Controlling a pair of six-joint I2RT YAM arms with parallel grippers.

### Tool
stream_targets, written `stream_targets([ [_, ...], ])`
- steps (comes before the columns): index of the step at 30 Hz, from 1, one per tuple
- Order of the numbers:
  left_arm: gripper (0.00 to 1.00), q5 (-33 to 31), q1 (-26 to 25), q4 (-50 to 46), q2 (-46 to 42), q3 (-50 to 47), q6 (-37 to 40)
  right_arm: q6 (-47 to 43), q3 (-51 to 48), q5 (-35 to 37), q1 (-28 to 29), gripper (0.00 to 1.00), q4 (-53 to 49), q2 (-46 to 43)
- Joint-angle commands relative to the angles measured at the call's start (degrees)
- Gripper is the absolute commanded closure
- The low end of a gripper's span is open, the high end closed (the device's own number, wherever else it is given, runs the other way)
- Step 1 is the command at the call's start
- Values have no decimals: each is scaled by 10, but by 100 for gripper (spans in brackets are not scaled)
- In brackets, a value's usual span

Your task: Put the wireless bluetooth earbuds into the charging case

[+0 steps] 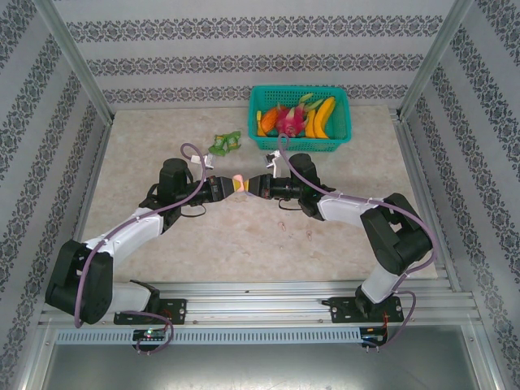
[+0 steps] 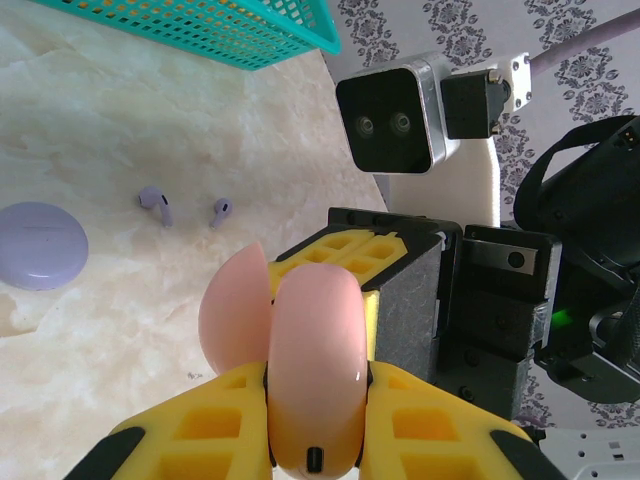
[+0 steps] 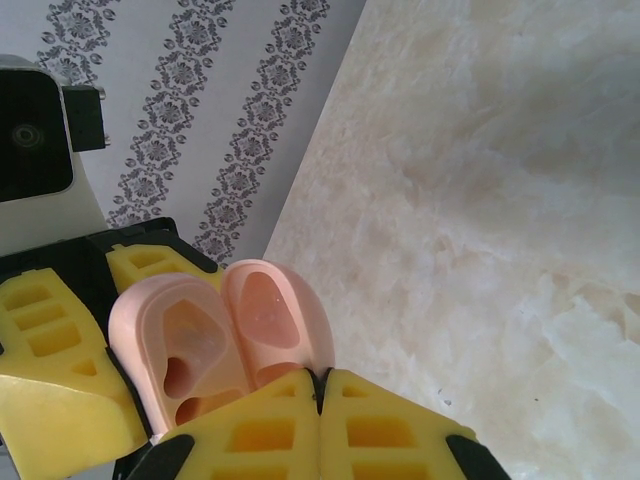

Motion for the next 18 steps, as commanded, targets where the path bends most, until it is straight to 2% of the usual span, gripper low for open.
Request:
stream_targets([
  [1,100,19,-1,34,0,21,-2,-7,14,-1,8,98,4,4],
  [2,99,19,-1,34,2,19,-2,-7,15,1,8,99,3,3],
  [4,86,15,-1,29,3,19,0,-5,19,6,8,100,-3,-1],
  [6,62,7,-1,22,1,17,4,-7,23,12,8,100,-16,-7],
  [9,34,-5,-1,13,-4,14,7,-15,30,21,7,100,-38,-15],
  [14,2,-40,-1,-39,-29,25,26,-44,42,34,2,100,-82,-19],
  [18,0,-88,1,-148,-56,68,78,-84,51,50,-6,100,-131,-25],
])
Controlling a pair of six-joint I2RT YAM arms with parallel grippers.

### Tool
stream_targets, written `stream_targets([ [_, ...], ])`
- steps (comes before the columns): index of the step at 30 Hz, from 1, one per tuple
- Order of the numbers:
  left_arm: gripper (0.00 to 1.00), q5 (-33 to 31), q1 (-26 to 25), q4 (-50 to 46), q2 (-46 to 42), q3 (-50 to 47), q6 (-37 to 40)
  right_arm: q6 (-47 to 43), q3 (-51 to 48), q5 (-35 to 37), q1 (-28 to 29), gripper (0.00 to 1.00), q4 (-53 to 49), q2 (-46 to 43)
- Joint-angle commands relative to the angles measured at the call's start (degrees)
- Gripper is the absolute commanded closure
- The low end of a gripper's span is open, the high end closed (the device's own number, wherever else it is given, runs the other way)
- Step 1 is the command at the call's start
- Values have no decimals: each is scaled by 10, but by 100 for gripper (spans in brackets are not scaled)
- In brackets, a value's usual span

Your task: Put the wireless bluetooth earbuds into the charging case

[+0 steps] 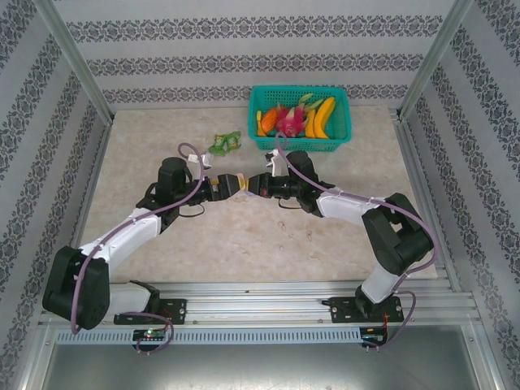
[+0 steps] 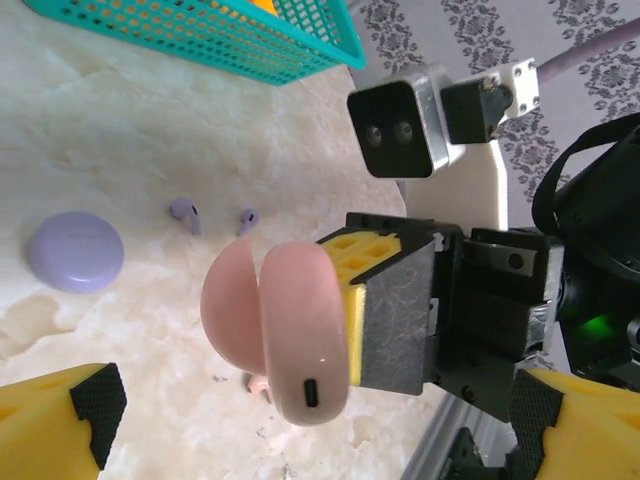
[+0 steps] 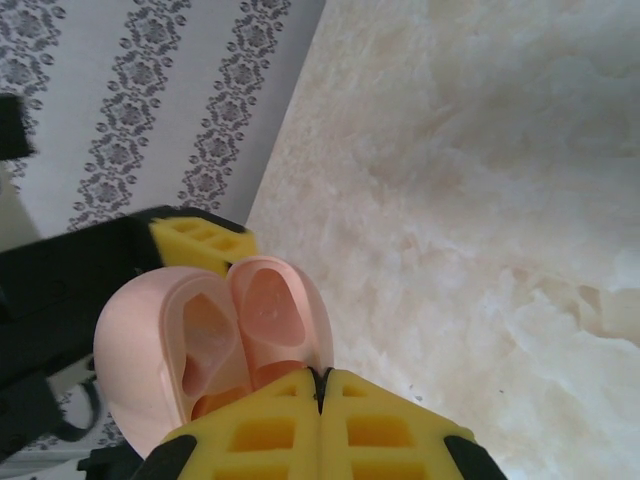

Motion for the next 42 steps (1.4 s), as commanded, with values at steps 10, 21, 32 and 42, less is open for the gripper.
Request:
stream_targets([
  [10,0,-292,2,-528,111,365,267,-256,80,80,-18,100,-174,-35],
  [21,6,-85,2,-673,228,526,412,-430,78,128,-8,100,-210,-43],
  [32,26,97,2,-720,310,553,466,-453,18,150,8,100,-202,-93],
  [42,46,139,-1,-724,351,559,477,-428,5,127,13,100,-180,-96],
])
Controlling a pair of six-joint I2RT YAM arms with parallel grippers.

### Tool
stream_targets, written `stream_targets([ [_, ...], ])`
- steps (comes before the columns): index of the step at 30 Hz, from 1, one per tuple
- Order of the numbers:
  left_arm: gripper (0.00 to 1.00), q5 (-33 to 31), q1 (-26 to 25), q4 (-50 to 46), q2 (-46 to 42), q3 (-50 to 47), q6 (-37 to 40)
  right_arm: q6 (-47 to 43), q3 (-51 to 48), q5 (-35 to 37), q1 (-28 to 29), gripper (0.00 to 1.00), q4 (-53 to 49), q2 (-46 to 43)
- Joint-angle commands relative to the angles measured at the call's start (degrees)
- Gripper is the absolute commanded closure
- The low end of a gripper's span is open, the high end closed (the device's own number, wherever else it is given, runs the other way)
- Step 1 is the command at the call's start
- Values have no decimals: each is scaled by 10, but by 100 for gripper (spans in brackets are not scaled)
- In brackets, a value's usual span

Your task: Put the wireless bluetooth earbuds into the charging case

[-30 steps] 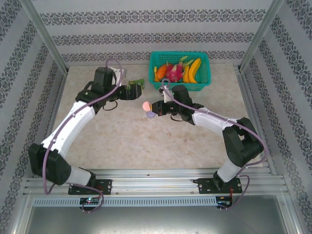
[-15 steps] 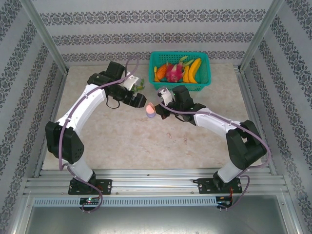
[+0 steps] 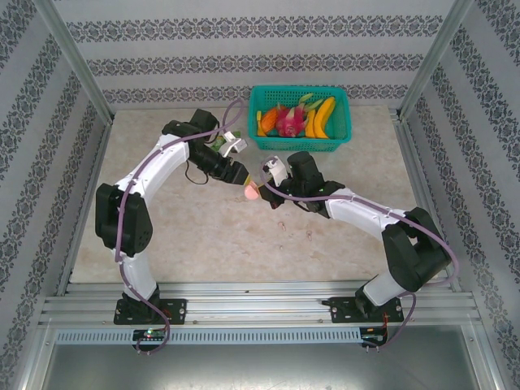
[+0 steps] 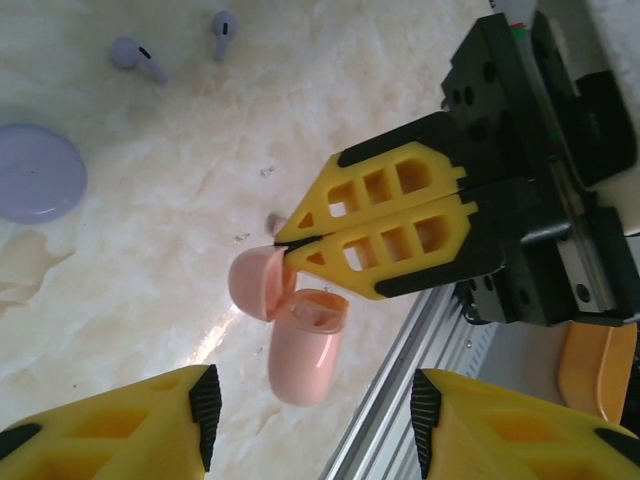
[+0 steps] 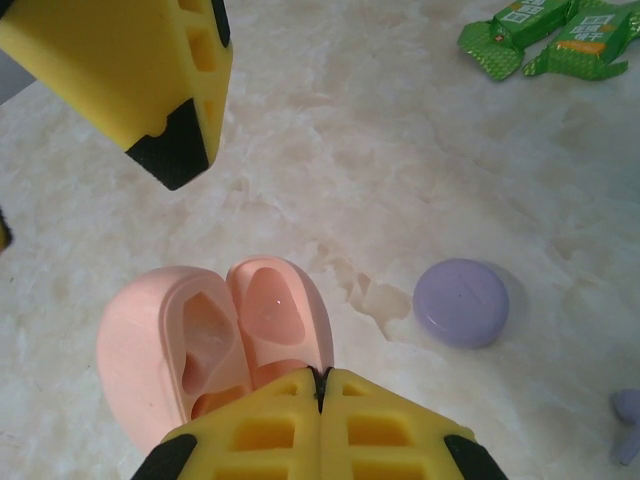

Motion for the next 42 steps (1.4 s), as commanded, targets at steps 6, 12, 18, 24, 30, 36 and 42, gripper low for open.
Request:
stream_targets([
  [6,47,37,-6,3,13,-7,16,14,0,-20,4,100,30,-14],
  [12,48,37,-8,25,14,-31,11,25,1,-28,-3,100,35,-19],
  [18,52,48,-12,40,12,-44,9,38,7,-38,-12,100,41,-19],
  [24,58,67,-14,43,14,-45,13,43,14,-46,-13,100,45,-17],
  [30,62,86,-15,37,18,-42,22,46,17,-52,-16,100,45,-17],
  [36,66,93,-17,34,19,-44,27,47,18,-55,-20,100,46,-17],
  [42,65,99,-17,32,22,-42,28,49,17,-58,-24,100,48,-19],
])
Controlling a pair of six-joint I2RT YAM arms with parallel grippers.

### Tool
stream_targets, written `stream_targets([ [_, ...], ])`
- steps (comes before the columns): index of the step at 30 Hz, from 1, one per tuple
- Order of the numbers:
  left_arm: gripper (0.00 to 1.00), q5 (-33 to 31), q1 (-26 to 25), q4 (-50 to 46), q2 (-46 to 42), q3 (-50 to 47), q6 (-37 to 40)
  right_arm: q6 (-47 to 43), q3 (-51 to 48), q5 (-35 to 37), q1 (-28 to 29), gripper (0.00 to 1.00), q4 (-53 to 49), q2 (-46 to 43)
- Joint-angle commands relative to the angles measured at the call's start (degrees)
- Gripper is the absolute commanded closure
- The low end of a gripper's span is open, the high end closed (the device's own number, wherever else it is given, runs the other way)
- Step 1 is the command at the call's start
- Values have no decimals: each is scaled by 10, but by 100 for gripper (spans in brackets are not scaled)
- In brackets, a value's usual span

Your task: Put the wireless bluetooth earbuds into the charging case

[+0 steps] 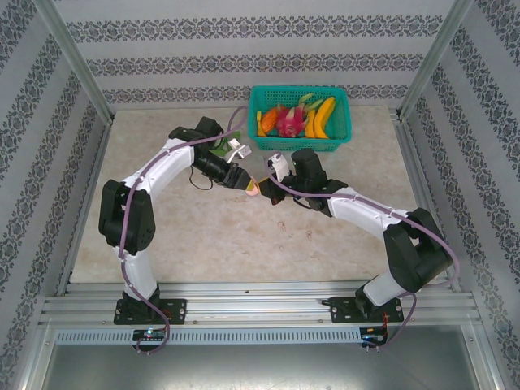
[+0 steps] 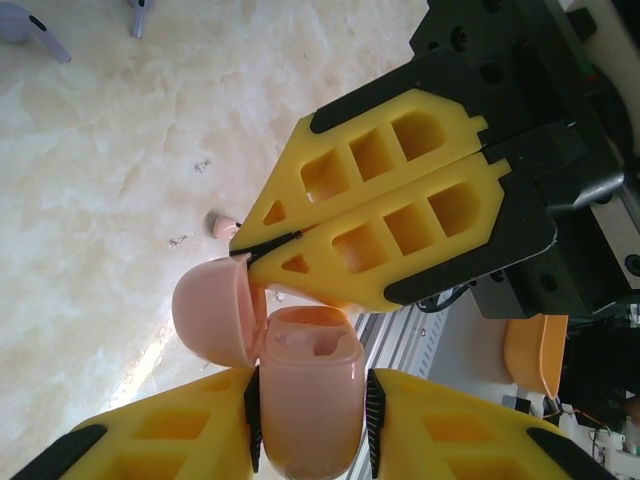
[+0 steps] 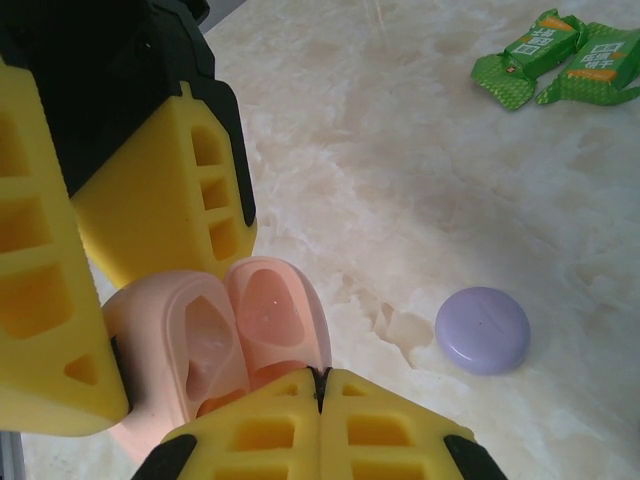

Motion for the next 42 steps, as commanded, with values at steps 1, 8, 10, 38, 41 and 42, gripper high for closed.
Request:
stream_targets([
  [1,64,24,-6,3,9,-3,18,5,15,-15,-8,100,18,-15],
  [8,64,24,-8,-16,26,18,29,2,12,-23,-9,100,15,-24],
  [10,65,24,-8,-32,31,28,38,-3,12,-25,-11,100,9,-28],
  [38,99,35,-14,-62,50,53,63,-6,23,-30,-27,95,-11,-30],
  [41,100,26,-13,-41,37,36,57,15,19,-27,-38,71,-18,-48],
  [42,100,22,-13,-31,31,27,52,22,18,-25,-42,65,-23,-56],
])
